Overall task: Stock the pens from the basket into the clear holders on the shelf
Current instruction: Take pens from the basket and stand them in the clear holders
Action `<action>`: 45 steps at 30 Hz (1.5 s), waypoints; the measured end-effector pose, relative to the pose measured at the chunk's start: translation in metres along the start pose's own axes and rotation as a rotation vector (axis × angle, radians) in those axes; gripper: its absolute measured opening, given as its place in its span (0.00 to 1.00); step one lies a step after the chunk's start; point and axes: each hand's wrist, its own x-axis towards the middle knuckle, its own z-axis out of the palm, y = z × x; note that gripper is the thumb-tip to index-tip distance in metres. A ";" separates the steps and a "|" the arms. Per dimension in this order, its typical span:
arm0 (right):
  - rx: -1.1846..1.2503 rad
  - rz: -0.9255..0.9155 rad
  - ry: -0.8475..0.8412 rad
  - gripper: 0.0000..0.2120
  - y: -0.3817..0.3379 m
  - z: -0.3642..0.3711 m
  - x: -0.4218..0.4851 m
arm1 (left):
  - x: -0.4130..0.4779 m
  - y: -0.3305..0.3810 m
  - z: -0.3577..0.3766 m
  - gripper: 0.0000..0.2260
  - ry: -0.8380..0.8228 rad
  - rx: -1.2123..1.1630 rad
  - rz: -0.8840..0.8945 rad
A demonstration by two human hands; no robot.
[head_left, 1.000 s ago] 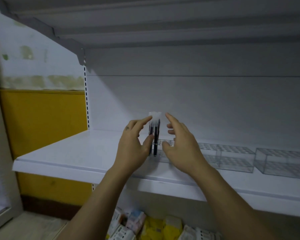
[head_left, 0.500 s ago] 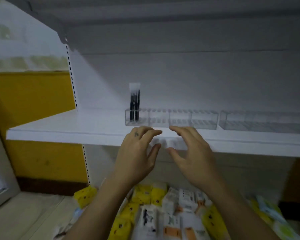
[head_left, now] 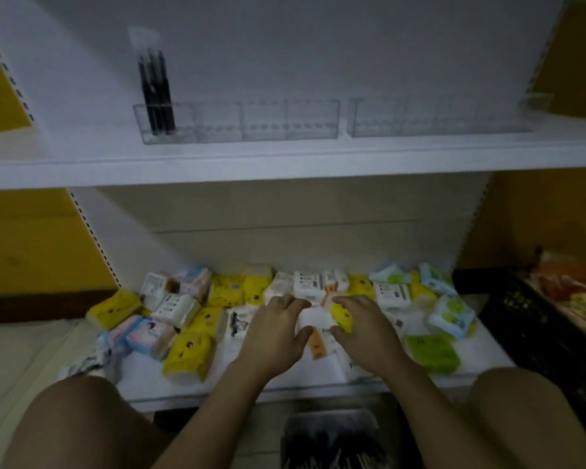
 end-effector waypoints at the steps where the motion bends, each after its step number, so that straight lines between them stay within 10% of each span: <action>1: -0.006 0.036 -0.040 0.26 0.011 0.010 -0.001 | 0.002 -0.001 0.016 0.20 -0.059 -0.015 -0.012; 9: 0.021 0.256 -0.331 0.22 0.071 0.087 -0.009 | -0.004 -0.016 0.135 0.19 -0.450 -0.196 -0.182; 13: 0.048 0.271 -0.481 0.02 0.098 0.120 -0.025 | -0.030 -0.031 0.185 0.10 -0.591 -0.345 -0.318; 19: 0.057 0.409 -0.685 0.11 0.134 0.140 -0.034 | -0.076 -0.030 0.251 0.11 -0.801 -0.479 -0.556; 45: 0.218 0.758 -0.751 0.12 0.156 0.257 -0.041 | -0.100 -0.057 0.305 0.10 -0.853 -0.322 -0.786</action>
